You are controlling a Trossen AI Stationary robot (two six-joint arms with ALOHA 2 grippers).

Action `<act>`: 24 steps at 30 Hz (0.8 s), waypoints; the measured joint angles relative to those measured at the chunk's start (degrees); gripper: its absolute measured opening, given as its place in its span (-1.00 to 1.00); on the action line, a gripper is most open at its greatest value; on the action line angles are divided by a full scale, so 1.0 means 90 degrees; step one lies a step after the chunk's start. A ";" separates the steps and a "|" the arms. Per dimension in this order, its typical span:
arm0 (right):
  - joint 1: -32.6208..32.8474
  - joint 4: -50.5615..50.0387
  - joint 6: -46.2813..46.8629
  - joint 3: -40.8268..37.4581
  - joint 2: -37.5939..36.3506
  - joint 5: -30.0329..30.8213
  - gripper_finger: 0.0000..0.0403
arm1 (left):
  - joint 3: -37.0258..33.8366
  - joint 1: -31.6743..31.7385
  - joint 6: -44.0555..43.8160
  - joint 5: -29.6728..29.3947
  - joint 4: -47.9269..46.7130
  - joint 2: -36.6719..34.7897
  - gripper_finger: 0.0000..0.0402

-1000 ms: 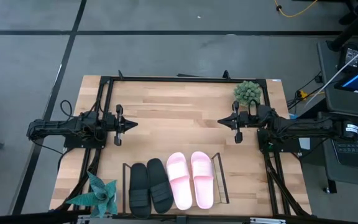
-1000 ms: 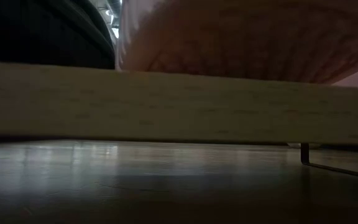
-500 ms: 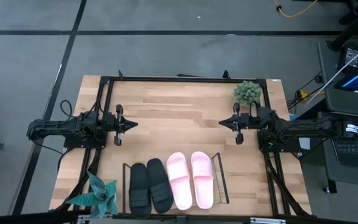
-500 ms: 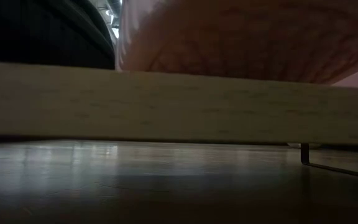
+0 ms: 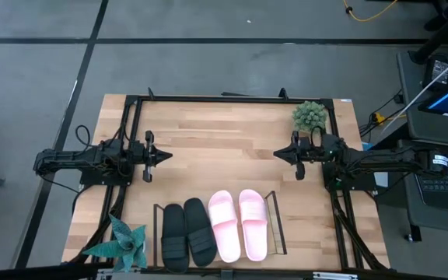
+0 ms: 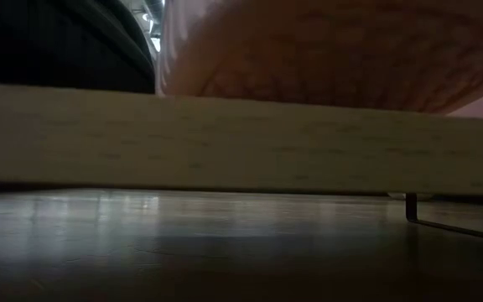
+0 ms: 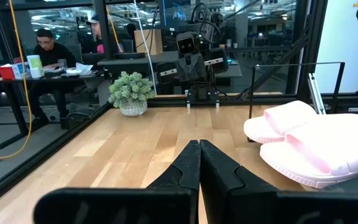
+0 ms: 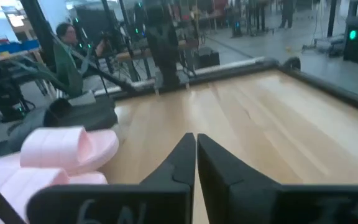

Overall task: Pick and place slides into the shelf
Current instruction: Return to Home Position

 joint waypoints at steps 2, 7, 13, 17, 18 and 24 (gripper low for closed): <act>0.0000 0.0197 0.0004 0.0000 0.0001 -0.0001 -0.90 | 0.0000 -0.0001 -0.0001 0.0000 -0.0001 0.0000 -1.00; 0.0221 0.0473 -0.0435 0.0002 -0.0181 0.0355 -0.90 | 0.0000 -0.0002 0.0000 -0.0002 0.0000 -0.0002 -1.00; 0.1219 -0.0624 -0.1137 0.0004 -0.1475 0.1219 -0.90 | 0.0000 0.0000 0.0000 0.0000 0.0000 0.0000 -1.00; 0.1951 -0.1620 -0.1363 0.0005 -0.2439 0.1952 -0.90 | 0.0000 0.0000 0.0000 0.0000 -0.0001 0.0000 -1.00; 0.2070 -0.1834 -0.1369 0.0005 -0.2640 0.2071 -0.90 | 0.0000 -0.0001 0.0000 0.0000 -0.0001 0.0000 -1.00; 0.2306 -0.2846 -0.1491 0.0005 -0.3658 0.2167 -0.90 | 0.0000 0.0000 0.0000 0.0000 -0.0002 0.0000 -1.00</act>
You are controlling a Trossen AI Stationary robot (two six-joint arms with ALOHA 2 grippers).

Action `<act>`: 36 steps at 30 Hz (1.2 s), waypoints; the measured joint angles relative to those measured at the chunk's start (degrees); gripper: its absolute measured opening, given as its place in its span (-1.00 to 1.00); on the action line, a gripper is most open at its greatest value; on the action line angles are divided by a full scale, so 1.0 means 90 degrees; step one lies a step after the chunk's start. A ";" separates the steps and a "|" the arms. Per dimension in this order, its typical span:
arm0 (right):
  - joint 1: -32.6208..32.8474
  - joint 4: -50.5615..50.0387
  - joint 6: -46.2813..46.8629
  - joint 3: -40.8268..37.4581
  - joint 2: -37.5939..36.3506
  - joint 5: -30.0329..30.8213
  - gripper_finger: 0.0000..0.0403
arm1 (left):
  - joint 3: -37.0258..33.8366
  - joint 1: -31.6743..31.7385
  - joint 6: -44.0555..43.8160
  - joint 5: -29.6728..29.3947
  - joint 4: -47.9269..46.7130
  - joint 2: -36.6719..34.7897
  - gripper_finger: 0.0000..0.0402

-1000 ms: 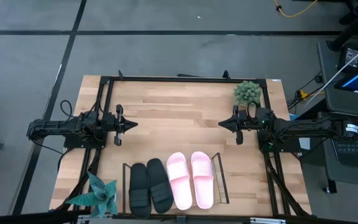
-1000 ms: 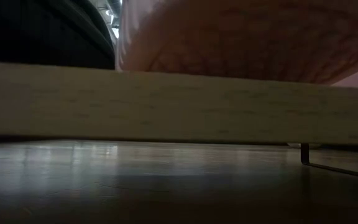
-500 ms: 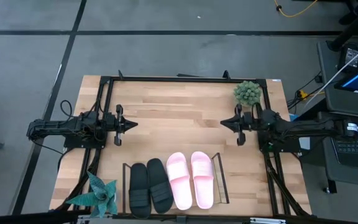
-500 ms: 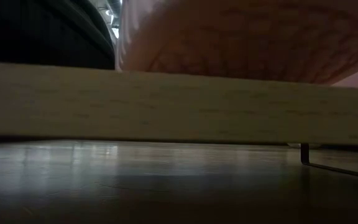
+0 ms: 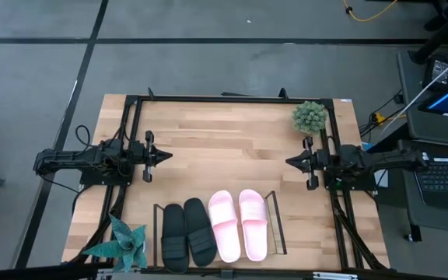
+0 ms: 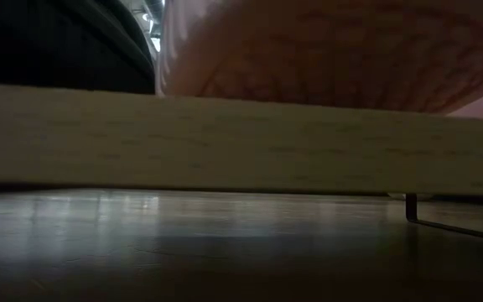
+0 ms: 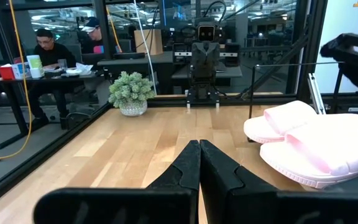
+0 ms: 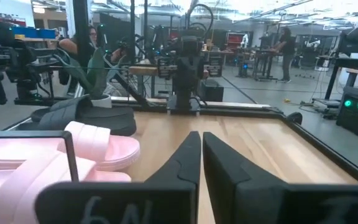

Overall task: Pick and place slides into the shelf
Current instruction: Return to Home Position

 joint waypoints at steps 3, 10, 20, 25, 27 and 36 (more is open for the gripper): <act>0.0001 -0.0524 -0.0035 0.0000 -0.0524 0.0003 -0.90 | 0.0000 0.0000 0.0000 0.0000 0.0002 0.0000 -1.00; -0.0001 -0.1357 -0.0264 0.0000 -0.1071 -0.0066 -0.89 | 0.0000 0.0000 0.0000 0.0000 0.0002 -0.0001 -1.00; -0.0104 -0.1314 -0.0519 0.0000 -0.1082 -0.0553 -0.89 | 0.0000 0.0000 0.0000 0.0000 0.0002 0.0000 -1.00; -0.0346 -0.1192 -0.0356 0.0000 -0.1082 -0.0556 -0.89 | 0.0000 0.0000 -0.0001 -0.0001 0.0001 0.0000 -1.00; -0.0467 -0.1177 -0.0378 0.0000 -0.1080 -0.0556 -0.89 | 0.0000 -0.0001 0.0000 0.0000 0.0001 0.0000 -1.00; -0.1018 -0.1097 0.0075 0.0000 -0.1080 -0.0556 -0.89 | 0.0000 -0.0002 0.0000 0.0000 0.0002 0.0000 -1.00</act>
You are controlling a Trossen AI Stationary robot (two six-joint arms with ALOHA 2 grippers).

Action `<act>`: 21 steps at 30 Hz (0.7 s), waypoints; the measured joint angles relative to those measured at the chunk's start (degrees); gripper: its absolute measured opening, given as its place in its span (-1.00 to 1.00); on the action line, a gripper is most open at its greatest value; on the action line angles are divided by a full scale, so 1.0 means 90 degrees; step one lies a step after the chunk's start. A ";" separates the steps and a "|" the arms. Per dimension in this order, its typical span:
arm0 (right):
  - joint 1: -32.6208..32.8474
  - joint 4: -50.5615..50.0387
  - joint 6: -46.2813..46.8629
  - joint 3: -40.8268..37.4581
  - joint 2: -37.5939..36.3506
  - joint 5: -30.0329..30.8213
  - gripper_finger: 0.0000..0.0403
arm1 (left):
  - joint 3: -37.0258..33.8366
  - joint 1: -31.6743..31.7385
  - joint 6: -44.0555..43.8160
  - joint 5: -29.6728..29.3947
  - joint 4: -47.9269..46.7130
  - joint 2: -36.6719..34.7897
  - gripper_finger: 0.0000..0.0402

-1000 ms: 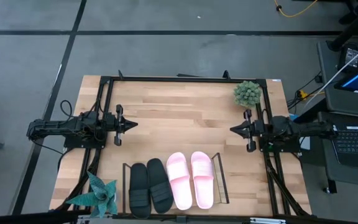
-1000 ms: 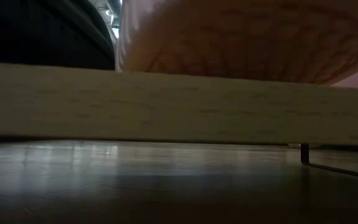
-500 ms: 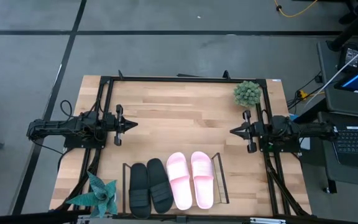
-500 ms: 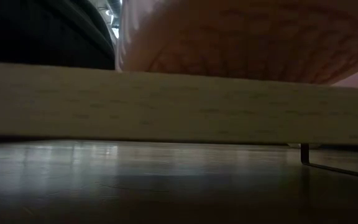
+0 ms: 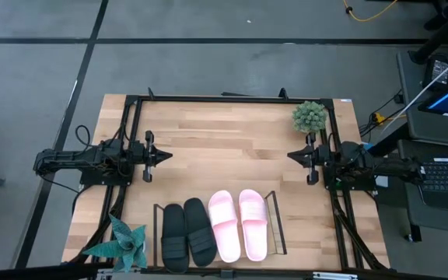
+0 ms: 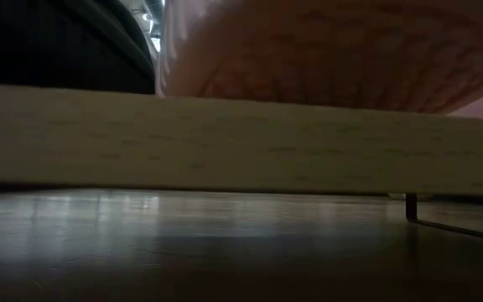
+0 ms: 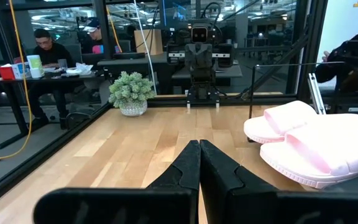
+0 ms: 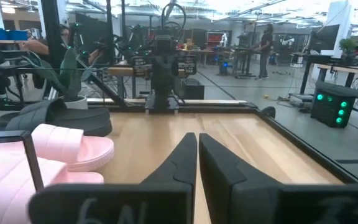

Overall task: Pick and place slides into the shelf
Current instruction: Return to Home Position

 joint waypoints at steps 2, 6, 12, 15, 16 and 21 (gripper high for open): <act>-0.0006 -0.0002 0.0079 0.0000 0.0000 0.0002 -0.90 | 0.0000 0.0002 -0.0002 0.0000 -0.0001 0.0000 -1.00; -0.0006 -0.0002 0.0074 0.0000 0.0007 0.0000 -0.90 | 0.0000 0.0001 -0.0002 0.0000 -0.0002 0.0000 -1.00; -0.0006 -0.0004 0.0074 0.0000 0.0010 0.0000 -0.90 | 0.0000 0.0002 -0.0001 0.0000 -0.0001 0.0000 -1.00; -0.0006 -0.0005 0.0062 0.0000 0.0010 0.0000 -0.90 | 0.0000 0.0002 -0.0002 0.0000 0.0000 0.0000 -1.00; -0.0006 -0.0005 0.0069 0.0000 0.0010 0.0000 -0.90 | 0.0000 0.0002 0.0000 0.0000 -0.0002 0.0000 -1.00; -0.0006 -0.0005 0.0064 0.0000 0.0010 0.0000 -0.90 | 0.0000 0.0000 -0.0002 0.0000 -0.0001 0.0000 -1.00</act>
